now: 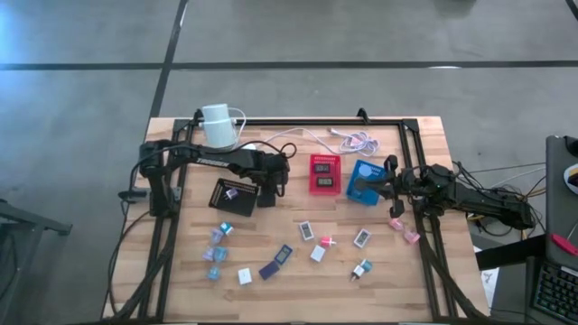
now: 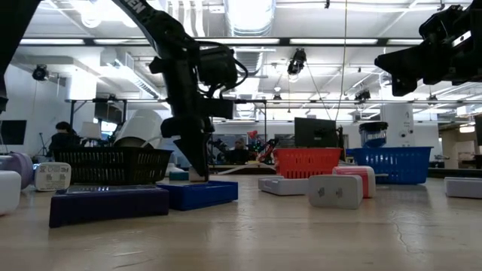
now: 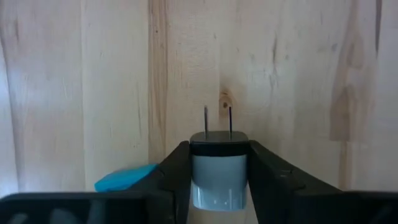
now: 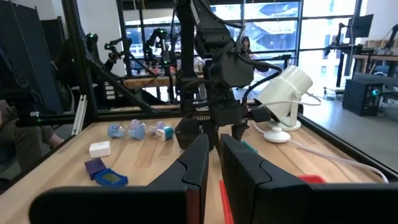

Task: Pick & Place Office items
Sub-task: Put the top black-white charger adaptor into the black bin

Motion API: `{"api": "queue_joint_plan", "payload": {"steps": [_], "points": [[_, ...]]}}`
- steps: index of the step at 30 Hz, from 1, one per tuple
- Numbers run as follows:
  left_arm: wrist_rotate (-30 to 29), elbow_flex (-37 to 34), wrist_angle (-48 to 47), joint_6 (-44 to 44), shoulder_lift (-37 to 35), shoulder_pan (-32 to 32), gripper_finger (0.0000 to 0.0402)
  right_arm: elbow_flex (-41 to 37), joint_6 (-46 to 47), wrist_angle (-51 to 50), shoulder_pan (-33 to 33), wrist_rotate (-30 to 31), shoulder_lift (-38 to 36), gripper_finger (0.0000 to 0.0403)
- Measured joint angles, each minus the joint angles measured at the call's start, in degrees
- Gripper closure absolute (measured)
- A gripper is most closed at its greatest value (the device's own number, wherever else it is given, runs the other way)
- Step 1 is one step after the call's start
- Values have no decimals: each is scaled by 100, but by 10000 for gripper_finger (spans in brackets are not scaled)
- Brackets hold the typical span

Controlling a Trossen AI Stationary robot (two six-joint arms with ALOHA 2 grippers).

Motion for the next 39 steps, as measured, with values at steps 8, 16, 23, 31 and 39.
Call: {"api": "queue_joint_plan", "payload": {"steps": [8,16,23,31,39], "points": [[11,1,-170,-28,-244,-16,278,0,-47,-7,2,0,0,364],[-6,-161,50,-265,-1167,-336,278,0,-2,-148,2,4,2,364],[11,-664,267,-308,-2495,-644,278,0,14,-170,0,4,3,364],[155,-1953,1334,-520,-4448,-730,278,0,42,-170,0,4,0,364],[280,-3395,2259,-697,-6345,-734,278,0,56,-163,2,7,2,364]]}}
